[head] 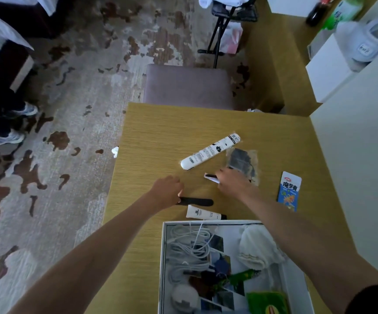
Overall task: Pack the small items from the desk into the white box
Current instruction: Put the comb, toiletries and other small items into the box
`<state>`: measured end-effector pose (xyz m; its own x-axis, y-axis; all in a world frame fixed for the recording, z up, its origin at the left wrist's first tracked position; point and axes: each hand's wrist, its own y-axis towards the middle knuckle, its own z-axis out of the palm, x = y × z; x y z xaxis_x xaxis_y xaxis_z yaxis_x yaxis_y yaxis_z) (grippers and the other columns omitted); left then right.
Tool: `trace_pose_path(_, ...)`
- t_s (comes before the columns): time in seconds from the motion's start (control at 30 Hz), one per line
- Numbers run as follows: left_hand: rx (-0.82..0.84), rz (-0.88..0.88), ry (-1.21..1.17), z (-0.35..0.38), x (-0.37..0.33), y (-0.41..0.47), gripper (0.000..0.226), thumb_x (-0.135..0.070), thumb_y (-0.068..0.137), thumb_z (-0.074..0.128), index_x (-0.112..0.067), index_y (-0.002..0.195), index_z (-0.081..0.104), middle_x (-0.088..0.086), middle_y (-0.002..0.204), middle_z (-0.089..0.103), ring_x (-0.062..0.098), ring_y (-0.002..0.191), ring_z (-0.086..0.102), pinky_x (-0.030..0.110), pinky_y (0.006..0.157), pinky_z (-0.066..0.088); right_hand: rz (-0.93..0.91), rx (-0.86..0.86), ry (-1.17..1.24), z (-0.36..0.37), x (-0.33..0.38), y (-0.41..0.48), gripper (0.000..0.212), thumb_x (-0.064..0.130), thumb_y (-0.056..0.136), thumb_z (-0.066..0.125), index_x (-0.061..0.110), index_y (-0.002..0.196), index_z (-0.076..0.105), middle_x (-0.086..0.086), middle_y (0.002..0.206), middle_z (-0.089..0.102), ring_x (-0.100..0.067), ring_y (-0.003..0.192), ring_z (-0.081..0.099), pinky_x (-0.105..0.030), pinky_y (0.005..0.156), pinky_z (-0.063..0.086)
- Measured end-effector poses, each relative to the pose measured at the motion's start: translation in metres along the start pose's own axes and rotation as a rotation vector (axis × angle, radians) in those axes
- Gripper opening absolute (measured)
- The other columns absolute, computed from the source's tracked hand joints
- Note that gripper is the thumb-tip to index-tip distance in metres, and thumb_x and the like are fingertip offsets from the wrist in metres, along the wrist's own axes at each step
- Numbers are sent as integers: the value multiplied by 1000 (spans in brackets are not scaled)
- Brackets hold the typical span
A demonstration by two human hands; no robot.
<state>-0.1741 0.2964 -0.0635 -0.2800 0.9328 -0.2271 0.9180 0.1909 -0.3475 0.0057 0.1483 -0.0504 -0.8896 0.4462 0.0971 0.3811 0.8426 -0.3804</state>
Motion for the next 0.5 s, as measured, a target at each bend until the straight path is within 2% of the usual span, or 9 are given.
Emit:
trace_pose_path(0.1,19,-44,-13,5,4,-11,35,-38,83,67,-17,110,57,2,115,56,22,110,50,33,80,43,27,0,22,0,2,-4,12,8,90,50,9,99,57,-9,103,61,-22,83,61,-30,65,46)
trace_pose_path(0.2,52,-113,-16,4,7,-13,39,-40,82,68,-13,109,58,4,115,56,24,110,51,37,84,46,49,-38,68,-2,3,-9,13,18,92,55,10,102,58,-8,108,59,-23,87,60,-30,68,43)
trace_pose_path(0.3,59,-165,-92,2,7,-18,27,-35,86,63,-15,104,59,5,111,61,26,106,55,37,84,47,64,-70,104,-7,10,-22,11,17,92,57,12,102,59,-5,108,58,-21,90,59,-32,73,48)
trace_pose_path(0.37,51,-178,-183,-3,1,-27,21,-32,89,59,-17,102,56,5,108,64,25,100,58,35,78,46,30,-101,114,-16,13,-35,5,16,93,58,12,95,59,-4,103,58,-20,89,58,-35,76,50)
trace_pose_path(0.43,-9,-177,-287,-16,-6,-40,16,-28,90,58,-17,100,55,5,106,65,23,91,58,31,72,44,-24,-197,170,-33,17,-49,11,16,95,55,12,85,57,-2,92,56,-18,79,58,-35,69,50)
trace_pose_path(0.5,-127,-165,-377,-37,-13,-59,10,-22,92,58,-15,100,57,5,103,66,19,83,57,28,69,45,-65,-332,257,-51,24,-67,14,17,95,54,13,82,56,2,83,53,-8,65,53,-22,56,42)
